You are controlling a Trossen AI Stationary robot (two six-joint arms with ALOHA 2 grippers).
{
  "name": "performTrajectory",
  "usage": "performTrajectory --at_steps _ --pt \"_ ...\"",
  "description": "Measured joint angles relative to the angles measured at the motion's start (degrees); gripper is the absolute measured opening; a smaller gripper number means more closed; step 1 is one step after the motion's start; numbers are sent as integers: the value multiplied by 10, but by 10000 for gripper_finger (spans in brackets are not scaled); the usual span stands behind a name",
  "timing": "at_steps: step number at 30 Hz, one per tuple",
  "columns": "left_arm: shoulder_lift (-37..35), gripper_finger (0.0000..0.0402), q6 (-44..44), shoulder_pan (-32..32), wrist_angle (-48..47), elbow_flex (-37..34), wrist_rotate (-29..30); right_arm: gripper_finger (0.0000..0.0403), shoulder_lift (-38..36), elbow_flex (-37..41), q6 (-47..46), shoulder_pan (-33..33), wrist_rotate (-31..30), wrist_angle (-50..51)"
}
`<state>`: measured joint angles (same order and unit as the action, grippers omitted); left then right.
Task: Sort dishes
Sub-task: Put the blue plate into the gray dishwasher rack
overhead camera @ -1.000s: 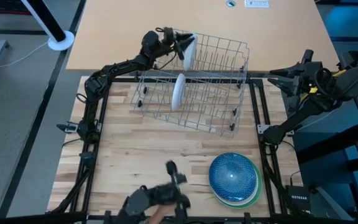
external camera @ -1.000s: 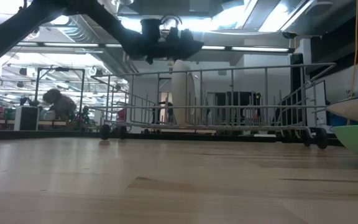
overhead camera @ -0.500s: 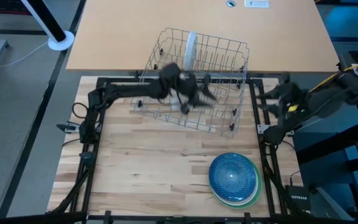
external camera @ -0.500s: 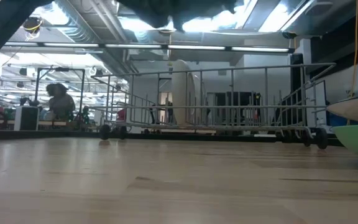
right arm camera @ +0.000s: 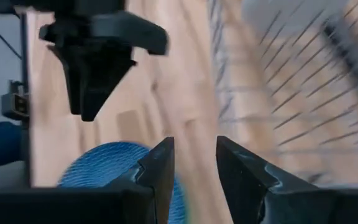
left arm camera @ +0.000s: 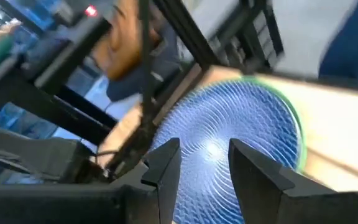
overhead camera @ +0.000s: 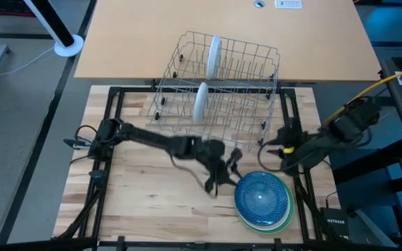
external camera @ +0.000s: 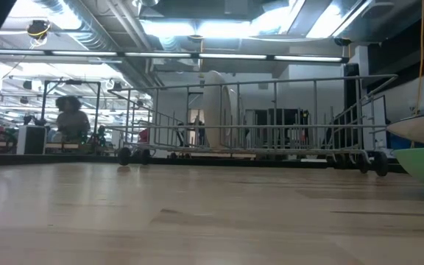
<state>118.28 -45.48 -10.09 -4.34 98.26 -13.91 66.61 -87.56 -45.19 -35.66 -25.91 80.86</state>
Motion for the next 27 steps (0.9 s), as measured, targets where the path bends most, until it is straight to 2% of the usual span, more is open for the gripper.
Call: performTrajectory --at_steps 2,6,12,19,27 --pt "14 127 -22 -28 -10 0 43 124 0 40 -43 0 28 -34" --pt "49 127 -38 -74 -6 0 94 124 0 122 -123 0 70 -98" --pt "97 127 -71 -115 37 -1 186 124 0 215 -233 -1 115 -146" --pt "136 127 -45 -122 71 -1 197 124 0 266 -348 -26 117 -146" --pt "157 127 -47 -107 104 -1 210 124 4 274 -476 -72 110 -110"
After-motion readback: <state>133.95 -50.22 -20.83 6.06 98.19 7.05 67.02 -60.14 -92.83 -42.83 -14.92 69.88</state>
